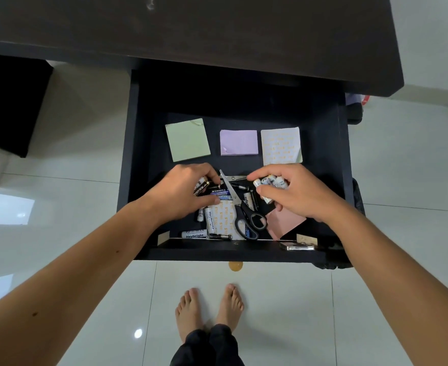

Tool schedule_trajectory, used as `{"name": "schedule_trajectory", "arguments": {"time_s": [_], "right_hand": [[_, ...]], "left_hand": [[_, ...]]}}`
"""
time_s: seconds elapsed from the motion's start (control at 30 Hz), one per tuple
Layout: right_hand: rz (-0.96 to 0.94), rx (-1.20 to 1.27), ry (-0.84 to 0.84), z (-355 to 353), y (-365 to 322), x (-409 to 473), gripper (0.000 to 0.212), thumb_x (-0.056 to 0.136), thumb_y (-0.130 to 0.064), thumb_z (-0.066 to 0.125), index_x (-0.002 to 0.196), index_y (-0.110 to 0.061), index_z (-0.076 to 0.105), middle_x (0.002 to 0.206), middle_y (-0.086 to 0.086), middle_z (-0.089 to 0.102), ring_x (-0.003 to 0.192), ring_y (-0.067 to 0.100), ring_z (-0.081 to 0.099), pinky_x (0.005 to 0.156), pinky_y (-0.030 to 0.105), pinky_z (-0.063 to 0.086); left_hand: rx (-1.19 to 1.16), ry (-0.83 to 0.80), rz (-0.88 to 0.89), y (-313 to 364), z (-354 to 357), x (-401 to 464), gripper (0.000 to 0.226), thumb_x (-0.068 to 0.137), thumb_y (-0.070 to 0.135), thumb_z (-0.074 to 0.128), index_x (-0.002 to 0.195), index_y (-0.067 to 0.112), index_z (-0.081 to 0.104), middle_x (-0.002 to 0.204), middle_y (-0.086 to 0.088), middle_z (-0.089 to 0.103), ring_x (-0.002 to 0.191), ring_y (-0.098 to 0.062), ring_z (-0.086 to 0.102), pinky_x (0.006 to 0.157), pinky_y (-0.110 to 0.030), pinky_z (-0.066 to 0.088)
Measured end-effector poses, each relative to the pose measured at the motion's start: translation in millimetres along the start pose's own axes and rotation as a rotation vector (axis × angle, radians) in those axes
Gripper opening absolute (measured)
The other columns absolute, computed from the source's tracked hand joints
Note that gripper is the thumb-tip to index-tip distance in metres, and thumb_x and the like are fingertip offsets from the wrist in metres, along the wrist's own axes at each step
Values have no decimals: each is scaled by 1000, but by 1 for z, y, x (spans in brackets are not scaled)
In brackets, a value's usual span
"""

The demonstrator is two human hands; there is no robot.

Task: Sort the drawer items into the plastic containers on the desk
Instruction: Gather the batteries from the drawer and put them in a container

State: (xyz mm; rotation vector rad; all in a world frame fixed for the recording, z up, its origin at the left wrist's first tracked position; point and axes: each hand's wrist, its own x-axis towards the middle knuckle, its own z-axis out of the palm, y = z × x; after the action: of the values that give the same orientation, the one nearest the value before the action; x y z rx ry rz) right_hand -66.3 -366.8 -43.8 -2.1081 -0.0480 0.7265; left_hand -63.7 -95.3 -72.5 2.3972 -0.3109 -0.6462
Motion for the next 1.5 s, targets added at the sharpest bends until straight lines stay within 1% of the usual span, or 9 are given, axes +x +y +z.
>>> {"name": "schedule_trajectory", "arguments": {"time_s": [0.17,0.3,0.4,0.57,0.63,0.77,0.9,1.2,1.5], "right_hand": [[24,203,2,0,-3,-1,22,100,-4,67,108,-20,79,117,-1,70,84,23,81,65,35,66],[28,196,-5,-3,-2,3,18,91,-1,77,96,-18,76,87,4,73,71,18,75,55,32,58],[43,119,-5,-2,0,7,16,87,-10,85,92,-22,76,83,1,72,65,11,70,49,29,51],[38,-139,56,2,3,9,18,80,-26,92,89,-30,78,90,-9,74,76,4,69,63,19,54],[43,-170,68,2,5,10,19,79,-23,93,84,-27,76,83,-8,73,67,-3,67,56,10,48],[35,-198,50,3,7,12,22,78,-19,93,82,-23,72,83,-4,73,62,-2,67,52,9,45],[43,-258,23,5,10,13,33,73,-33,96,100,-36,78,105,-10,71,95,8,65,73,22,47],[26,-310,55,10,14,18,28,78,-36,92,102,-37,77,106,-8,72,96,11,67,75,26,50],[-34,-185,71,8,7,13,22,90,-20,82,104,-35,75,96,-15,72,79,-4,65,65,9,47]], "left_hand": [[-3,8,10,-3,2,2,33,87,46,80,115,32,68,118,9,70,110,-13,64,97,-35,52],[4,11,36,-3,1,2,22,86,43,82,99,32,68,105,12,69,100,-11,64,88,-32,51],[24,0,45,-2,0,2,19,87,43,81,88,33,65,94,12,62,94,-12,60,82,-29,45],[-32,58,60,-3,0,3,16,90,41,78,99,28,74,105,5,69,104,-16,64,95,-36,51],[-26,81,85,-3,1,3,19,93,42,74,103,26,76,106,4,69,104,-16,64,95,-37,52],[-95,149,93,0,0,2,24,92,42,74,94,20,66,98,5,66,90,-15,63,79,-30,50],[-81,159,25,4,-1,0,31,91,46,75,94,20,59,83,4,65,69,-9,56,58,-23,40],[40,42,91,-3,0,1,42,84,50,82,120,30,72,117,9,73,111,-12,66,99,-37,53],[55,79,156,-5,0,1,18,95,37,73,108,25,74,108,7,71,104,-12,66,94,-38,54]]}}
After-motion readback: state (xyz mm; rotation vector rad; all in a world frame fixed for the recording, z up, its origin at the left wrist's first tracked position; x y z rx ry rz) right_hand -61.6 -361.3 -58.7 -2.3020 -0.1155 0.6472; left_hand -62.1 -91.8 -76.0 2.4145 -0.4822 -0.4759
